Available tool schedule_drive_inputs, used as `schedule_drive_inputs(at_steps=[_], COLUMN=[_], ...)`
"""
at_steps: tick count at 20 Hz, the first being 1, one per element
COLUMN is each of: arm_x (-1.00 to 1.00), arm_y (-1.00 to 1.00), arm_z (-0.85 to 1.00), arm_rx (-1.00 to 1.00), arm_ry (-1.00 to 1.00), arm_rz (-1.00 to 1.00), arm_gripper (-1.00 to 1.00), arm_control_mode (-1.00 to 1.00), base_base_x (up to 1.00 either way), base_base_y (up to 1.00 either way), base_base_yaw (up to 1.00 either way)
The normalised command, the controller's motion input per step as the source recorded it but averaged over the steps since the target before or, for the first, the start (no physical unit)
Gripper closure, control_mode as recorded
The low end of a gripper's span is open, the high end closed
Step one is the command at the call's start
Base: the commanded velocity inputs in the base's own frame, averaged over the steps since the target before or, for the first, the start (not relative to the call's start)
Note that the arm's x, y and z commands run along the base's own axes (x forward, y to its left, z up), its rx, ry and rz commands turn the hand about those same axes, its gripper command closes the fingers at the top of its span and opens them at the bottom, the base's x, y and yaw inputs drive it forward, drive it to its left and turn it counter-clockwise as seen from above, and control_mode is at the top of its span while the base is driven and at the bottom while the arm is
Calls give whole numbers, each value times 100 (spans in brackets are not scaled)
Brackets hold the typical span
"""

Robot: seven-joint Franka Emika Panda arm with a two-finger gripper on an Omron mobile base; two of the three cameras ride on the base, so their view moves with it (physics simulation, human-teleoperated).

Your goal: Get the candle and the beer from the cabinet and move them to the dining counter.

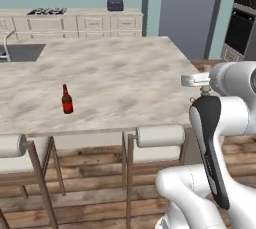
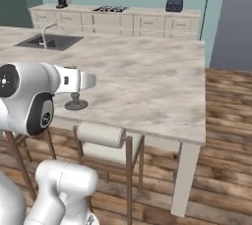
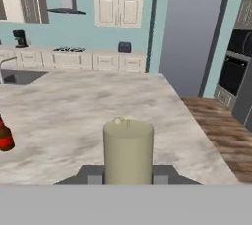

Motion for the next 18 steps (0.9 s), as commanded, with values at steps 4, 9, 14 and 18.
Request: schedule_drive_inputs(at_steps=[4,9,14,18], arm_x=[0,0,0,0], arm_y=[0,0,0,0], arm_z=[0,0,0,0], arm_rx=[0,0,0,0], arm_ry=[0,0,0,0], arm_rz=[0,0,0,0], arm_gripper=[100,100,100,100], arm_control_mode=[100,100,100,100], base_base_x=[57,14,0,0], base_base_y=[99,99,100,100], base_base_yaw=[0,0,0,0])
